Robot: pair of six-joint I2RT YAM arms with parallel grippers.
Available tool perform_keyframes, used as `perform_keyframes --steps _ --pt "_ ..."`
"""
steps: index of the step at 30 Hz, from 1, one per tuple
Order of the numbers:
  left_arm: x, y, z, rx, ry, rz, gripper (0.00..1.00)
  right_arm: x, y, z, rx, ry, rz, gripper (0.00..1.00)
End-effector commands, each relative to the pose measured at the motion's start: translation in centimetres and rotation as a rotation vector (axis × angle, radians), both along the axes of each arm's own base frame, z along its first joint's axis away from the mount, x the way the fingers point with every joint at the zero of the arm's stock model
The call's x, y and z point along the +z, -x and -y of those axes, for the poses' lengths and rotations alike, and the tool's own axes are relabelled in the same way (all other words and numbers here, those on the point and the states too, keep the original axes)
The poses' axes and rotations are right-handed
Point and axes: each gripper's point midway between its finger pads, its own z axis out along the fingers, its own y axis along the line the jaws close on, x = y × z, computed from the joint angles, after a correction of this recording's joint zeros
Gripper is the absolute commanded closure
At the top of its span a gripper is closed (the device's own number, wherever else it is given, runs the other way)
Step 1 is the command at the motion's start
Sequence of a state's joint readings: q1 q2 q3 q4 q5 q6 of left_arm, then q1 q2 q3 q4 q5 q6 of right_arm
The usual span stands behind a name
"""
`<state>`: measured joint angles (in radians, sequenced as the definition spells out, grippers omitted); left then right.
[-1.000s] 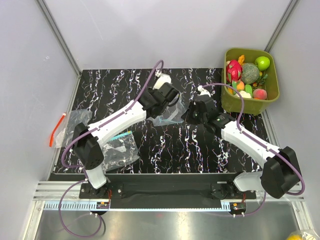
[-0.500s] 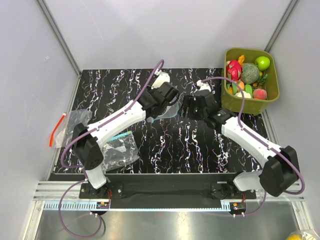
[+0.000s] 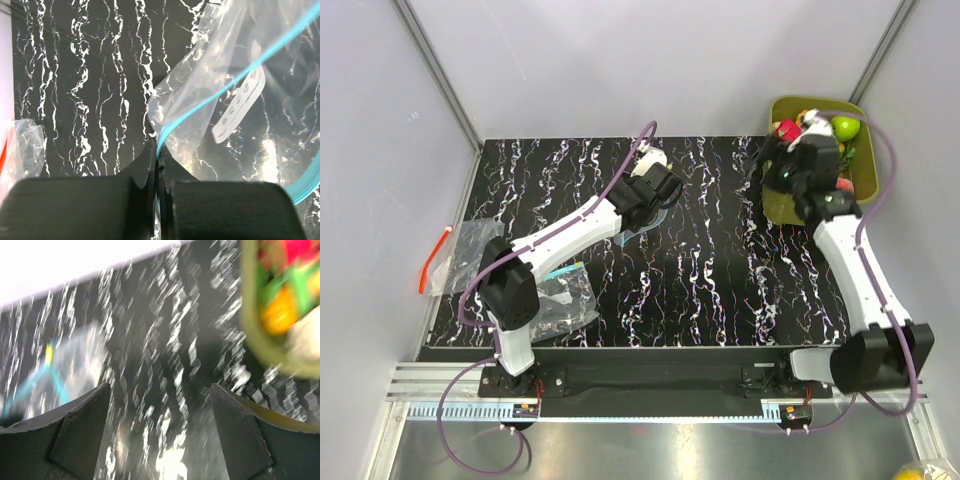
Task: Place the food in the zip-top bag and seal the zipper
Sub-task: Open the zipper of the food storage bag, then pick up the fake fruit from the bin.
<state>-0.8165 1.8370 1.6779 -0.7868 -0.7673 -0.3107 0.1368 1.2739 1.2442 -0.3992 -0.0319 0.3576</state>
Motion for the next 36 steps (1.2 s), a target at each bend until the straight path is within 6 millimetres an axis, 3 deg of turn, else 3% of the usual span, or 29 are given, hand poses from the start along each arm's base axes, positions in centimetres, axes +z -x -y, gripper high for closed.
perform_keyframes --steps 1,2,3,6,9,10,11,15,16,17,24,34,36 --pt "2.6 -0.9 1.3 -0.025 0.075 0.056 1.0 1.5 -3.1 4.0 -0.075 0.0 0.013 0.1" --pt "2.7 -0.9 1.3 -0.027 0.08 0.056 1.0 1.1 -4.6 4.5 -0.093 -0.007 -0.002 0.08" --pt "2.5 -0.8 1.3 -0.034 0.08 0.052 1.0 0.8 -5.5 7.3 -0.163 -0.024 -0.011 0.03" --pt "2.5 -0.8 1.4 -0.048 0.084 0.049 1.0 -0.3 -8.7 9.6 -0.207 -0.076 -0.029 0.0" --pt "2.5 -0.6 1.7 -0.067 0.088 0.04 1.0 -1.5 -12.2 11.0 -0.248 -0.07 -0.045 0.0" --pt "2.7 -0.5 2.0 -0.077 0.096 0.046 1.0 -0.5 -13.3 11.5 -0.267 -0.061 -0.025 0.0" --pt "2.5 -0.4 2.0 -0.083 0.091 0.041 1.0 -2.6 -14.5 12.0 -0.278 -0.055 -0.067 0.0" --pt "2.5 -0.1 2.0 -0.089 0.088 0.049 1.0 -4.3 -17.6 13.3 -0.311 -0.026 -0.091 0.0" --pt "2.9 -0.1 2.0 -0.089 0.1 0.061 1.0 -3.5 -18.5 13.5 -0.316 -0.021 -0.069 0.0" --pt "2.9 -0.1 2.0 -0.092 0.104 0.061 1.0 -5.2 -19.2 14.2 -0.341 -0.002 -0.099 0.0" --pt "2.4 0.5 2.6 -0.124 0.128 0.04 1.0 -8.1 -22.0 16.4 -0.42 0.061 -0.132 0.0" --pt "2.0 0.8 2.9 -0.139 0.13 0.021 1.0 -15.7 -24.6 15.6 -0.372 0.021 -0.243 0.0" --pt "1.9 0.8 2.9 -0.14 0.126 0.019 1.0 -16.0 -24.7 15.4 -0.368 0.012 -0.251 0.19"
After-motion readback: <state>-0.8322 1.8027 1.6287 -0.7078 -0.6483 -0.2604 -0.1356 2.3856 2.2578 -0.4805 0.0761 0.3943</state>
